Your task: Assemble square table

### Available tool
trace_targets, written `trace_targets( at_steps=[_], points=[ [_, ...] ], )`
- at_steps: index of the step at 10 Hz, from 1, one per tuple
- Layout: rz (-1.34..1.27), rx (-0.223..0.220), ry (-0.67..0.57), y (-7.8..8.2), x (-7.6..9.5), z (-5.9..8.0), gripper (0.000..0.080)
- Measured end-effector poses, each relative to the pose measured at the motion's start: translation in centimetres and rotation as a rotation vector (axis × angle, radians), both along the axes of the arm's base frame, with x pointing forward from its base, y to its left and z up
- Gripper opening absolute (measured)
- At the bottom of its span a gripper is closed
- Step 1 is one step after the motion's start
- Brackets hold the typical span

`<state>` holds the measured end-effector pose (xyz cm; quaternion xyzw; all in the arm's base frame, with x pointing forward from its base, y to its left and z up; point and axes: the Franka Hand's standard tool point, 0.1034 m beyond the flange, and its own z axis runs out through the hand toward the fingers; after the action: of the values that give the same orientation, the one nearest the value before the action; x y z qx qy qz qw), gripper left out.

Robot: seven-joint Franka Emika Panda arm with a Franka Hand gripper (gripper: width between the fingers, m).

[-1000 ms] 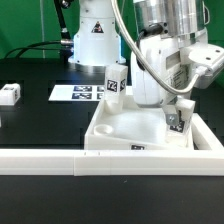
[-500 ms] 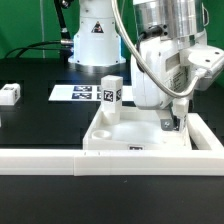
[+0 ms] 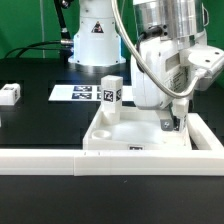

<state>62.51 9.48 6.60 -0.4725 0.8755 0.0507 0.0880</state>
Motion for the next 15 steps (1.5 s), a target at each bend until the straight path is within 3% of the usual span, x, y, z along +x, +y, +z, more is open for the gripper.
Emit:
trace_targets(
  at_steps=[2, 3, 5, 7, 11, 12, 13, 15],
  points=[
    [0.03, -0.002, -0.01, -0.1, 0.1, 0.3, 0.0649],
    [0.093, 0.006, -0.038, -0.3, 0.0, 1.6, 0.0649],
    [0.243, 0.01, -0.106, -2.7, -1.1, 4.7, 0.0649],
    [0.386, -0.026, -0.131, -5.1, -1.7, 4.4, 0.0649],
    [0.698, -0.077, -0.195, -5.5, -1.8, 4.3, 0.0649],
    [0.832, -0.123, -0.253, -7.8, -3.1, 4.6, 0.0649],
    [0.908, -0.153, -0.256, -10.3, -5.4, 4.4, 0.0649],
    [1.111, -0.259, -0.286, -15.9, -7.1, 3.8, 0.0649]
  ],
)
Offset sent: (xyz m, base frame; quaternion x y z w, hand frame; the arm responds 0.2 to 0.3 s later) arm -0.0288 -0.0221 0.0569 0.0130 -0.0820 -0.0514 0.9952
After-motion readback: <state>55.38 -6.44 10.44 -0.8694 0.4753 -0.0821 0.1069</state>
